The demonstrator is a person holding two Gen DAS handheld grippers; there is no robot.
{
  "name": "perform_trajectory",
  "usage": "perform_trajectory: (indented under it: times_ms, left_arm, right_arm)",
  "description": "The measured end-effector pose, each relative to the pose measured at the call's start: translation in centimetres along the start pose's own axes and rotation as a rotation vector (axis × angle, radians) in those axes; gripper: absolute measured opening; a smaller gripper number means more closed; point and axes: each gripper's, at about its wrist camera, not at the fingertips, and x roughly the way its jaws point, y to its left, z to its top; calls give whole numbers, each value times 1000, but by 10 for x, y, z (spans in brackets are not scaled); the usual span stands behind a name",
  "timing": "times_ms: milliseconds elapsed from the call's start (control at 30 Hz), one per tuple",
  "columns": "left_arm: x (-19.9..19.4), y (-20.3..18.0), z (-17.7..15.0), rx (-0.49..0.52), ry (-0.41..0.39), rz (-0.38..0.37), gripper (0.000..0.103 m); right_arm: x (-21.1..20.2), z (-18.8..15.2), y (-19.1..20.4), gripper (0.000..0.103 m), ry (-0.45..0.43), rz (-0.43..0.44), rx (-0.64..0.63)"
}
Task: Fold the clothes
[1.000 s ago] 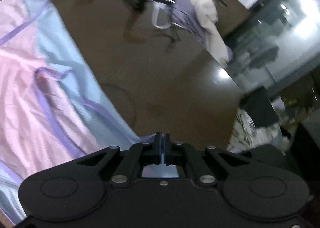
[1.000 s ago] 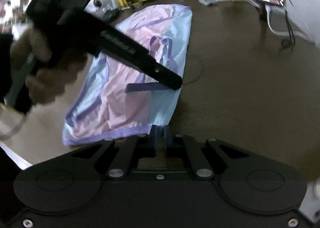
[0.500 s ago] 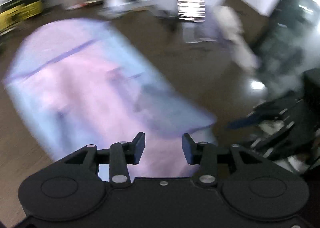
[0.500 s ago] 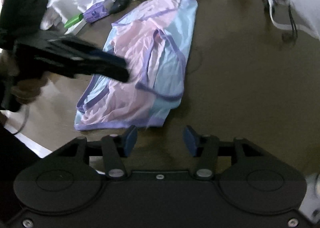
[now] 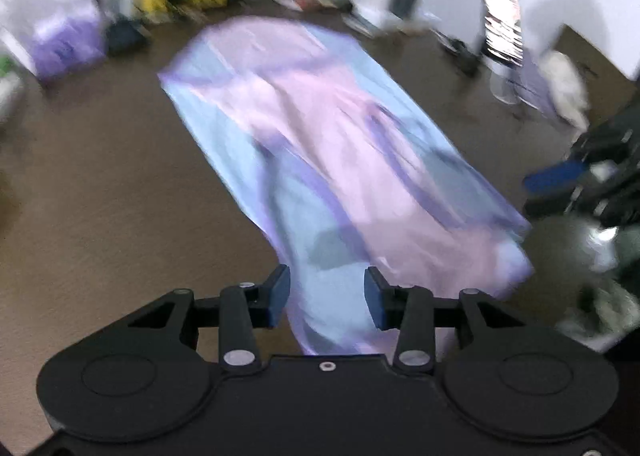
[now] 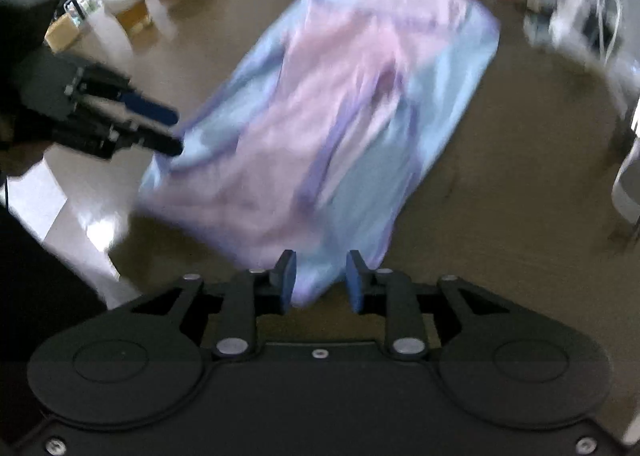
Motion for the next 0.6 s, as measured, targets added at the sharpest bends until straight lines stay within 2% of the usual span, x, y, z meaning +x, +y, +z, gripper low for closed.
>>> perform_trajectory:
  times_ms: [33, 100, 167, 233, 267, 300, 333, 367, 433, 467, 500, 533, 567, 600]
  left_arm:
    - [4, 3, 7, 23, -1, 36, 41]
    - [21, 7, 22, 91, -7, 102, 41]
    - [37, 6, 36, 187, -4, 123, 40]
    - [52, -3, 43, 289, 3, 126, 38]
    - [57, -6, 43, 356, 3, 117, 27]
    - [61, -9, 42, 404, 3, 111, 21]
    - [65, -10, 41, 435, 22, 103, 19]
    - [69, -10, 40, 457, 35, 94, 11]
    - [73, -4, 36, 452, 26, 60, 9]
    - [74, -1, 36, 433, 28, 55, 7]
    - [73, 2, 35, 409, 26, 58, 7]
    - [73, 7, 34, 373, 21, 64, 6]
    - [72, 13, 33, 328, 16, 69, 6]
    - [72, 20, 31, 276, 14, 73, 6]
  right_arm:
    - [1, 25, -5, 31, -46, -8, -32]
    - [12, 51, -7, 31, -71, -12, -85]
    - [41, 92, 1, 31, -90, 16, -208]
    - [65, 114, 10, 31, -69, 51, -280]
    - [74, 121, 15, 31, -62, 72, -308]
    - [83, 127, 20, 31, -55, 97, -335]
    - [93, 131, 24, 31, -47, 134, -356]
    - [98, 131, 26, 30, -41, 144, -363]
    - [110, 130, 28, 24, -22, 162, -367]
    - [116, 129, 28, 14, -14, 171, -360]
    - [118, 127, 28, 11, -12, 174, -352]
    - [120, 124, 26, 8, -12, 177, -338]
    - [119, 122, 24, 1, -20, 180, -330]
    - [117, 120, 22, 1, -28, 185, -321]
